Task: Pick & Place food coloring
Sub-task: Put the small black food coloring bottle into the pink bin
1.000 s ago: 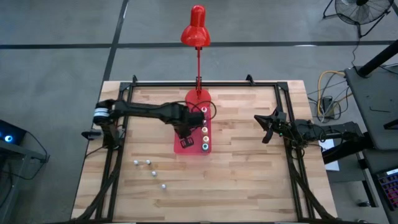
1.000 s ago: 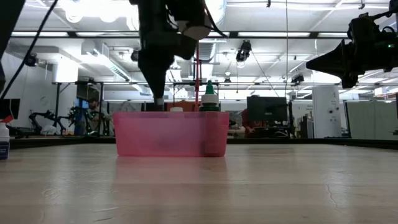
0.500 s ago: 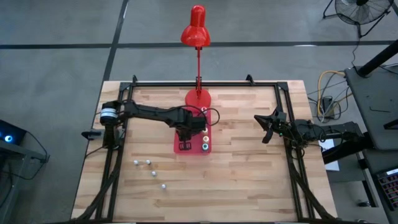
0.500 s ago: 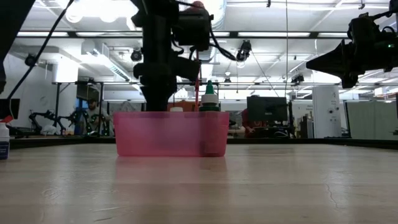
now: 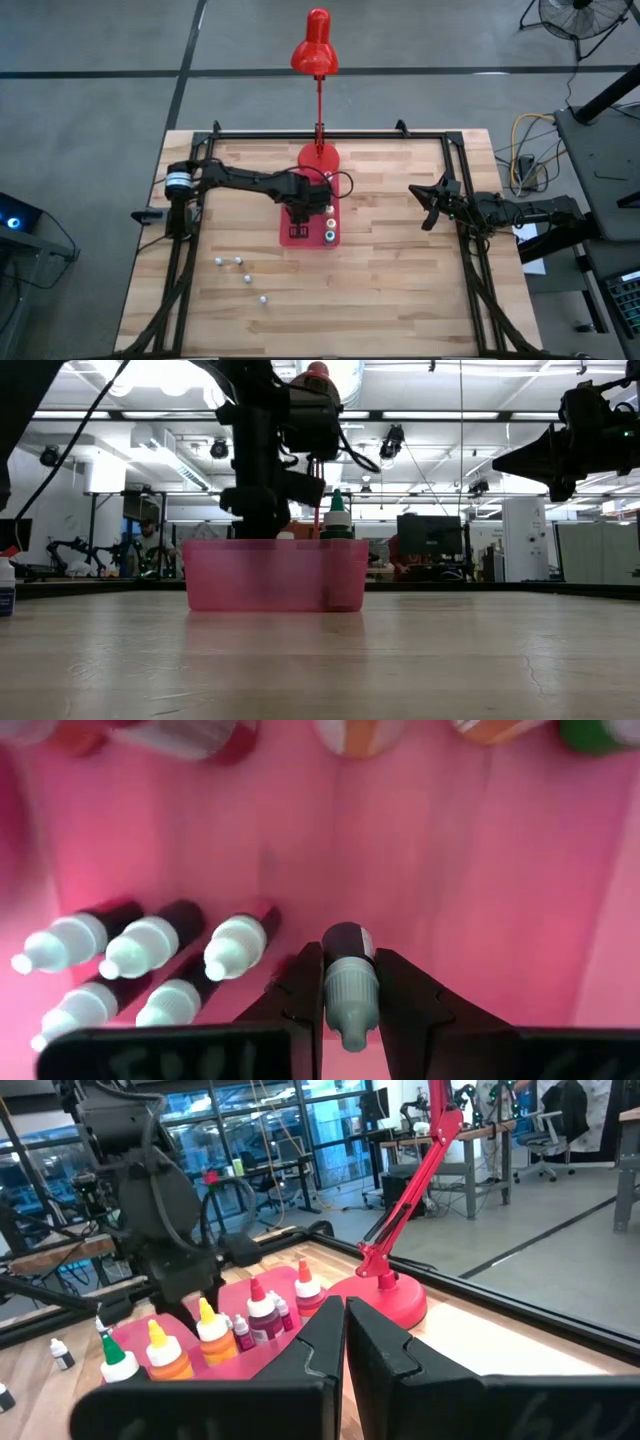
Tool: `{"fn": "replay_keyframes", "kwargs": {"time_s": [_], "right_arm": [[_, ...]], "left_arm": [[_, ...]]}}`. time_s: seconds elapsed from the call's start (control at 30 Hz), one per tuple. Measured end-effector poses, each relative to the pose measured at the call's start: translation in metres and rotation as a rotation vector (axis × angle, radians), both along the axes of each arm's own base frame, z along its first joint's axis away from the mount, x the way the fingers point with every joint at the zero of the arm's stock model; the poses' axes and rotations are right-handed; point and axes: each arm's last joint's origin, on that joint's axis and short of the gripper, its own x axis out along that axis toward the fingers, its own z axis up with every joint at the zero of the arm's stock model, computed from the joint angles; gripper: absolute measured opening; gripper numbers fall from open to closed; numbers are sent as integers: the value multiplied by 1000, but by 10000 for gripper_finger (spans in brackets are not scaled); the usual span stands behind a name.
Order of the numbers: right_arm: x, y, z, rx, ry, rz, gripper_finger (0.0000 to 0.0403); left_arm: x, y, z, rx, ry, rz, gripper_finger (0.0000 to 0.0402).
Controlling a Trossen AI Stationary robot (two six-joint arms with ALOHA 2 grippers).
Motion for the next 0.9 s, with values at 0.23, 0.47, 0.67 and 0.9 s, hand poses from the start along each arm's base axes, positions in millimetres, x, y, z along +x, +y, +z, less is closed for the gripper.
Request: {"fn": "replay_keyframes", "kwargs": {"time_s": [0.23, 0.47, 0.67, 0.9], "right_arm": [[0, 0, 0, 0, 0, -1, 9], [0, 0, 0, 0, 1, -1, 9], [0, 0, 0, 0, 1, -1, 9], [0, 0, 0, 0, 0, -1, 9]], "left_arm": [[4, 0, -15, 1, 34, -6, 41], [4, 2, -14, 9, 33, -10, 41], [6, 3, -14, 11, 20, -18, 70], [6, 3, -14, 11, 14, -17, 91]]}}
